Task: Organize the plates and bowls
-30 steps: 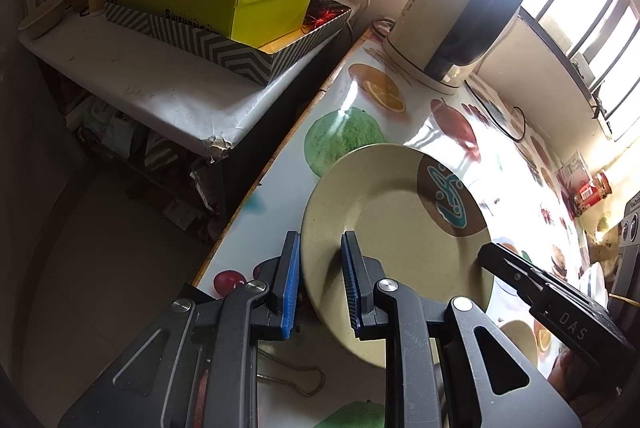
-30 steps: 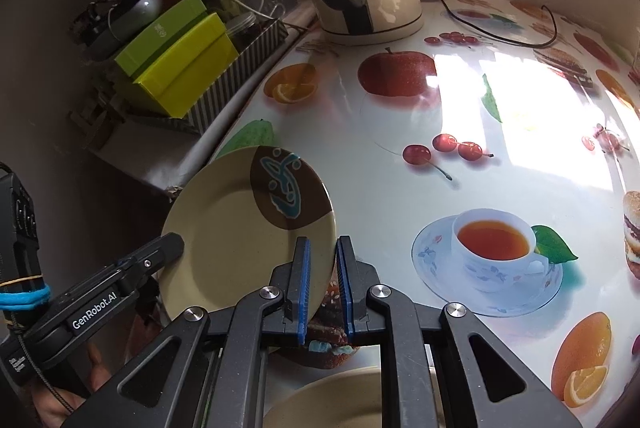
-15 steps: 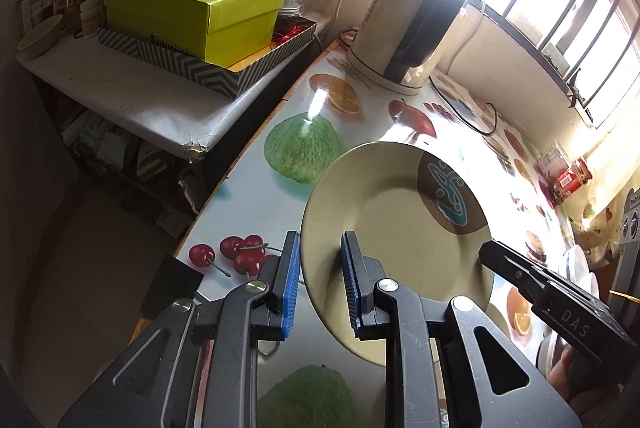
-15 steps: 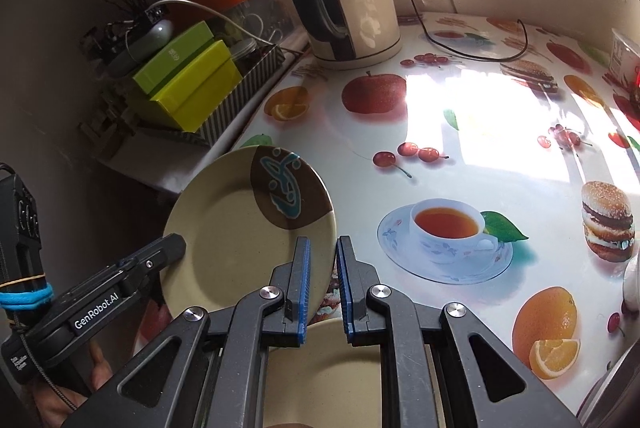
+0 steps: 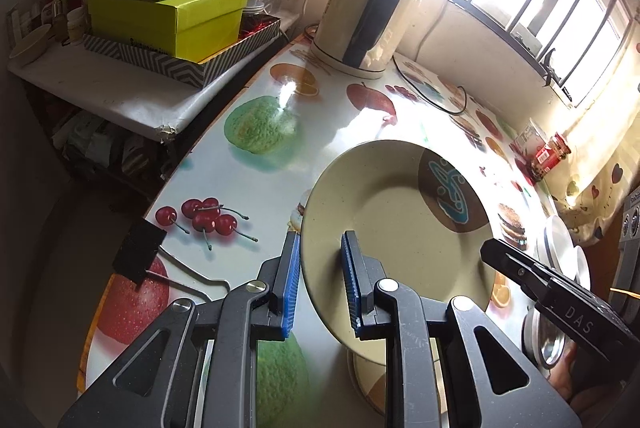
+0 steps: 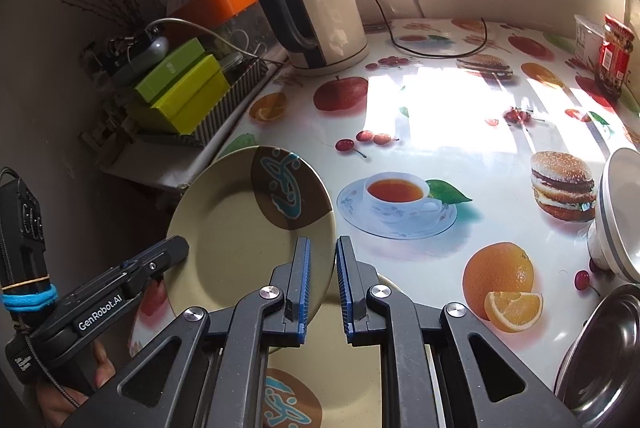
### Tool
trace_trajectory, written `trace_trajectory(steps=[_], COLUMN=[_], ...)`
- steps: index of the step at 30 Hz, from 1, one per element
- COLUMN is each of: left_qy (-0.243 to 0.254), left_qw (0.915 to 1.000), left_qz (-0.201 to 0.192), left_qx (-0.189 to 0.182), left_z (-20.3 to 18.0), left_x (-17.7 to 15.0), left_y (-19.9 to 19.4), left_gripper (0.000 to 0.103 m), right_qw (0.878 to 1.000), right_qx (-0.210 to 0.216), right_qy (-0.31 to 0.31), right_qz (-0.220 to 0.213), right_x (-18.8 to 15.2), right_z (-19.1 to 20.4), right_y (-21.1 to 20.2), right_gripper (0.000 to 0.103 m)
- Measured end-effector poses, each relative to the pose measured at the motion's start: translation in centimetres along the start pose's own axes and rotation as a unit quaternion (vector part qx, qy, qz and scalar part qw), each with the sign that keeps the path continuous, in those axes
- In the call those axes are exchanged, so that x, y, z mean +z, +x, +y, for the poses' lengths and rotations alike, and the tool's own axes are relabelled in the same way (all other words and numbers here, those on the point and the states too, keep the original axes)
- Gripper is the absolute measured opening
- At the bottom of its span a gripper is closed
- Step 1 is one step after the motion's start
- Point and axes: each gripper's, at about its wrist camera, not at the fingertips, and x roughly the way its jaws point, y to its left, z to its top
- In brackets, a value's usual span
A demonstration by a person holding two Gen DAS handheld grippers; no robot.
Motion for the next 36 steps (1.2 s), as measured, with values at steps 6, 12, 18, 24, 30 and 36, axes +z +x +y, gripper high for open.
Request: trace_trajectory(steps=[6,12,18,24,30,36], left_qy=[0.008,0.013,0.02,0.023,0.028,0.029], left_qw=[0.9999,0.9997,0.9995,0.9993,0.999,0.9986], left_qz=[0.006,0.015,0.02,0.027,0.035,0.042], left_qx=[-0.007,-0.011,-0.012,-0.013,-0.011,-0.011], left_z=[-1.1,-2.0,-2.9,-3.4,-3.8,-4.0], left_x=[-1.4,-2.9,-4.1,-5.1,-5.7,-6.3], left_y=[-0.3,-0.3,-0.4,-0.2,0.3,0.7], left_gripper=[0.021,0.021,0.021,0.021,0.021,0.021], right_qw=[1.0,1.0,1.0,1.0,0.999,0.999], right_qx=[-0.006,-0.011,-0.016,-0.019,-0.022,-0.026], right_qy=[0.007,0.012,0.018,0.022,0.028,0.032], right_qz=[-0.002,0.0,0.001,0.003,0.008,0.013], right_x=[-1.3,-2.8,-4.1,-4.9,-5.8,-6.3], right_z=[-0.9,-2.0,-3.0,-3.8,-4.4,-4.8], right_y=[-1.2,-2.1,-2.9,-3.4,-3.2,-3.0], right_gripper=[0.014,0.014,0.014,0.014,0.014,0.014])
